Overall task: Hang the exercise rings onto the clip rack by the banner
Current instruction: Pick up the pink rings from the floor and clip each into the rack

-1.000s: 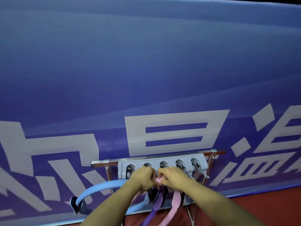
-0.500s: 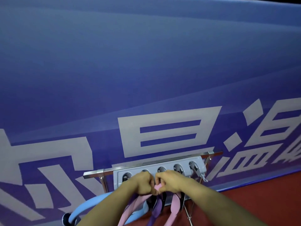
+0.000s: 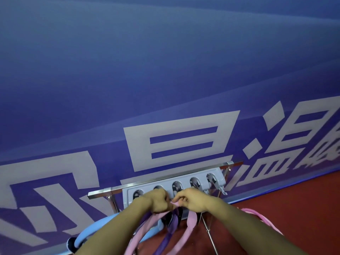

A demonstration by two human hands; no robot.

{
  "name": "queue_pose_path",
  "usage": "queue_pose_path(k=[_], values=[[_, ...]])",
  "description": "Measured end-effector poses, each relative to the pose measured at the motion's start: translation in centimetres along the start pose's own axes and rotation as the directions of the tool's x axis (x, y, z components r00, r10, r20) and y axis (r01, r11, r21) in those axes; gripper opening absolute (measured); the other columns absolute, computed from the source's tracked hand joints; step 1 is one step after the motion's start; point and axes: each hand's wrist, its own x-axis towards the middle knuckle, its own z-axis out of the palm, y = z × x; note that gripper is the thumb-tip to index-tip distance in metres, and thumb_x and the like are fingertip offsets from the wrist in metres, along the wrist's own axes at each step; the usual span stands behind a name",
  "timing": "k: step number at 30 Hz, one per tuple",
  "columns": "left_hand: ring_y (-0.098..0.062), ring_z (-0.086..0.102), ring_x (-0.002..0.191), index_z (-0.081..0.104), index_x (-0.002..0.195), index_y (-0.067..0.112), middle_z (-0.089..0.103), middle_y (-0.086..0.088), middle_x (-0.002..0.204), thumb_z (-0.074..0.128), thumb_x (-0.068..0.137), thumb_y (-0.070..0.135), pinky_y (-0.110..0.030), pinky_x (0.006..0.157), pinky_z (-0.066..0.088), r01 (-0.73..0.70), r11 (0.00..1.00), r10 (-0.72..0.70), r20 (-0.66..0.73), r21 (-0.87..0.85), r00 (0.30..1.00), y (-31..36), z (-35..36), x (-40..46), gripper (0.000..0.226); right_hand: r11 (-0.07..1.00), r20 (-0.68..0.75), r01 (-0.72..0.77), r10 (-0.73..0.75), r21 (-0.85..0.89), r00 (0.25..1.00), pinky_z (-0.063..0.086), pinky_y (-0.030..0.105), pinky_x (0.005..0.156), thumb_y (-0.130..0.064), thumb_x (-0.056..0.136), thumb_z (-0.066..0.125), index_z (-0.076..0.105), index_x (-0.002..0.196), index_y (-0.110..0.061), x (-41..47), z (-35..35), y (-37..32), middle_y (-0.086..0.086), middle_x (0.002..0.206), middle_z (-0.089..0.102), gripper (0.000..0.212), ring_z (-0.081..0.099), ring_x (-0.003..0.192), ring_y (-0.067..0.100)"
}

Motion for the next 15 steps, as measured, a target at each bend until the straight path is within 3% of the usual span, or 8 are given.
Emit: queue_pose_path(k=[2,5,8,12,15], values=[[-0.026,0.063,0.065,0.068,0.074,0.013,0.068,-0.008,0.072,0.055,0.081,0.051,-0.032,0.068,0.054,0.029,0.999,-0.029,-0.023,0.032,0.999,0.6,-0.7,0.0,0.041,0.999,-0.015,0.017,-0.017,0.031,1.000,0.052,0.026,0.096,-0.009,0.095,0.042,0.066,0.126,-0.025,-0.9,-0.2,0.3,0.000,0.116,0.074,0.043,0.068,0.104,0.012],[-0.033,0.061,0.078,0.066,0.077,0.012,0.071,-0.014,0.087,0.051,0.082,0.036,-0.032,0.065,0.046,0.057,0.994,-0.038,-0.208,0.089,0.977,2.2,-1.1,-0.1,0.028,0.998,-0.061,0.017,-0.014,0.057,0.998,0.047,0.020,0.097,-0.006,0.096,0.037,0.062,0.131,-0.020,-2.8,-0.3,0.8,0.001,0.125,0.070,0.045,0.064,0.110,0.012],[-0.036,0.064,0.092,0.067,0.087,0.014,0.073,-0.013,0.098,0.049,0.090,0.032,-0.033,0.069,0.045,0.032,0.999,-0.017,-0.368,0.035,0.930,4.5,-0.8,0.1,0.026,0.999,-0.133,0.023,-0.018,0.040,0.991,0.048,0.032,0.102,-0.018,0.099,0.046,0.060,0.132,-0.027,-5.2,-0.6,1.8,-0.001,0.132,0.064,0.037,0.061,0.115,0.016],[-0.033,0.064,0.103,0.067,0.099,0.019,0.072,-0.010,0.109,0.047,0.094,0.034,-0.036,0.082,0.051,-0.045,0.999,0.045,-0.361,0.009,0.932,10.0,1.3,-0.1,0.026,1.000,-0.225,-0.008,0.011,0.013,0.974,0.042,0.030,0.106,-0.028,0.100,0.054,0.058,0.134,-0.028,-10.2,-1.5,4.8,-0.002,0.137,0.057,0.035,0.056,0.124,0.019],[-0.034,0.065,0.103,0.064,0.100,0.020,0.071,-0.012,0.109,0.048,0.095,0.032,-0.036,0.084,0.050,-0.078,0.997,0.074,-0.333,0.000,0.940,14.8,3.9,-0.3,0.020,0.999,-0.278,-0.034,0.042,0.036,0.960,0.046,0.033,0.101,-0.035,0.099,0.054,0.057,0.133,-0.034,-14.6,-1.7,7.8,-0.003,0.131,0.057,0.034,0.058,0.116,0.020]])
